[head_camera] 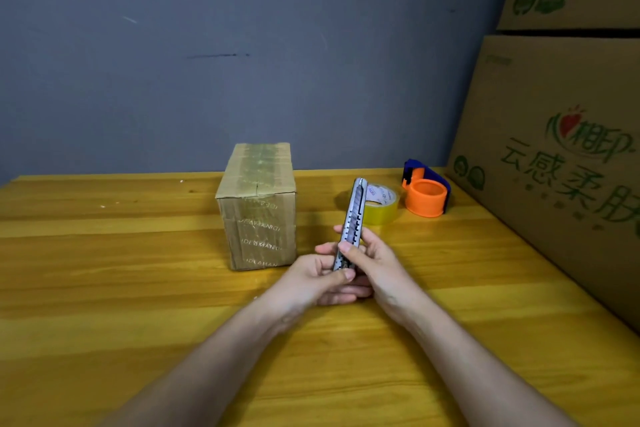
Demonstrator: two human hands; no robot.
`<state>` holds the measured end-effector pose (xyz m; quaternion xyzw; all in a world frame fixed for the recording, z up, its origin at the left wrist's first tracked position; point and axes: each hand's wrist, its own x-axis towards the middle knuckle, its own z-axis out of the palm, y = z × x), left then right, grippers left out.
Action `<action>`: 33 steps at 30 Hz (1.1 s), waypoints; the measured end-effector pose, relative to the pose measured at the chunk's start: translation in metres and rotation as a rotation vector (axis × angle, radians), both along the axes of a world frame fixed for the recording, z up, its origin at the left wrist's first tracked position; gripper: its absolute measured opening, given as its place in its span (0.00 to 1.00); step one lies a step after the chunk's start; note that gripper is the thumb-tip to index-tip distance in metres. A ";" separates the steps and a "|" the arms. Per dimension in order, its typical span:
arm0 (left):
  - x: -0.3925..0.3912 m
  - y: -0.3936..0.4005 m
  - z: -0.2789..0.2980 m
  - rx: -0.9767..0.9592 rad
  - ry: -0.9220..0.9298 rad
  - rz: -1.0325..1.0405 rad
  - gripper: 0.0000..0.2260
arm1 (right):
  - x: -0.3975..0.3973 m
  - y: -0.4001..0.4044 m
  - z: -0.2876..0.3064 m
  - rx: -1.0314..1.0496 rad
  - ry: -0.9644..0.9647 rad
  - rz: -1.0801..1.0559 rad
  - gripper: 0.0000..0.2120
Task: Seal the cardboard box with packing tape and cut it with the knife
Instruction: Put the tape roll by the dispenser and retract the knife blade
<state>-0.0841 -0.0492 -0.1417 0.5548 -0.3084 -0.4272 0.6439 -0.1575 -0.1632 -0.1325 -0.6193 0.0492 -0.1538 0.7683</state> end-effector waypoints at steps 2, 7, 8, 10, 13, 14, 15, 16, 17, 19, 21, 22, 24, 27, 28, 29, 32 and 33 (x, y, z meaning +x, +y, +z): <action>-0.001 -0.002 0.000 0.009 -0.022 0.014 0.08 | 0.000 -0.003 -0.001 -0.002 -0.002 0.010 0.11; -0.008 -0.011 -0.003 0.034 -0.143 0.173 0.07 | 0.007 -0.005 -0.009 -0.175 -0.016 -0.246 0.03; -0.008 -0.013 -0.004 0.035 -0.191 0.234 0.10 | 0.009 -0.006 -0.009 -0.240 -0.023 -0.290 0.04; -0.010 -0.016 -0.004 0.070 -0.364 0.343 0.17 | 0.012 -0.013 -0.009 -0.351 -0.021 -0.368 0.07; -0.008 -0.019 -0.002 0.220 -0.764 0.437 0.20 | 0.019 -0.024 -0.005 -0.431 0.010 -0.421 0.05; -0.007 -0.021 0.000 0.278 -0.878 0.456 0.22 | 0.021 -0.027 -0.004 -0.431 0.038 -0.421 0.05; -0.006 -0.023 0.002 0.321 -0.944 0.479 0.24 | 0.025 -0.029 -0.003 -0.439 0.085 -0.427 0.09; -0.006 -0.026 0.005 0.351 -0.962 0.501 0.25 | 0.030 -0.032 -0.003 -0.458 0.146 -0.434 0.15; -0.005 -0.028 0.007 0.380 -0.959 0.517 0.25 | 0.035 -0.035 -0.004 -0.487 0.210 -0.436 0.19; -0.004 -0.035 0.010 0.445 -0.924 0.532 0.23 | 0.045 -0.040 -0.006 -0.547 0.317 -0.436 0.21; -0.002 -0.040 0.011 0.504 -0.873 0.544 0.22 | 0.054 -0.042 -0.005 -0.555 0.375 -0.448 0.20; -0.001 -0.043 0.012 0.530 -0.853 0.548 0.21 | 0.057 -0.043 -0.004 -0.567 0.400 -0.444 0.20; 0.002 -0.048 0.012 0.589 -0.830 0.531 0.18 | 0.062 -0.044 0.000 -0.633 0.478 -0.412 0.19; 0.009 -0.055 0.017 0.691 -0.829 0.491 0.15 | 0.068 -0.044 0.004 -0.686 0.563 -0.338 0.18; 0.011 -0.056 0.018 0.719 -0.837 0.482 0.14 | 0.069 -0.044 0.005 -0.713 0.585 -0.321 0.17; 0.013 -0.057 0.019 0.739 -0.842 0.478 0.13 | 0.071 -0.044 0.005 -0.751 0.601 -0.310 0.17; 0.018 -0.060 0.018 0.754 -0.835 0.472 0.13 | 0.076 -0.044 0.005 -0.845 0.650 -0.311 0.17; 0.019 -0.061 0.018 0.759 -0.831 0.474 0.12 | 0.077 -0.043 0.005 -0.861 0.668 -0.317 0.18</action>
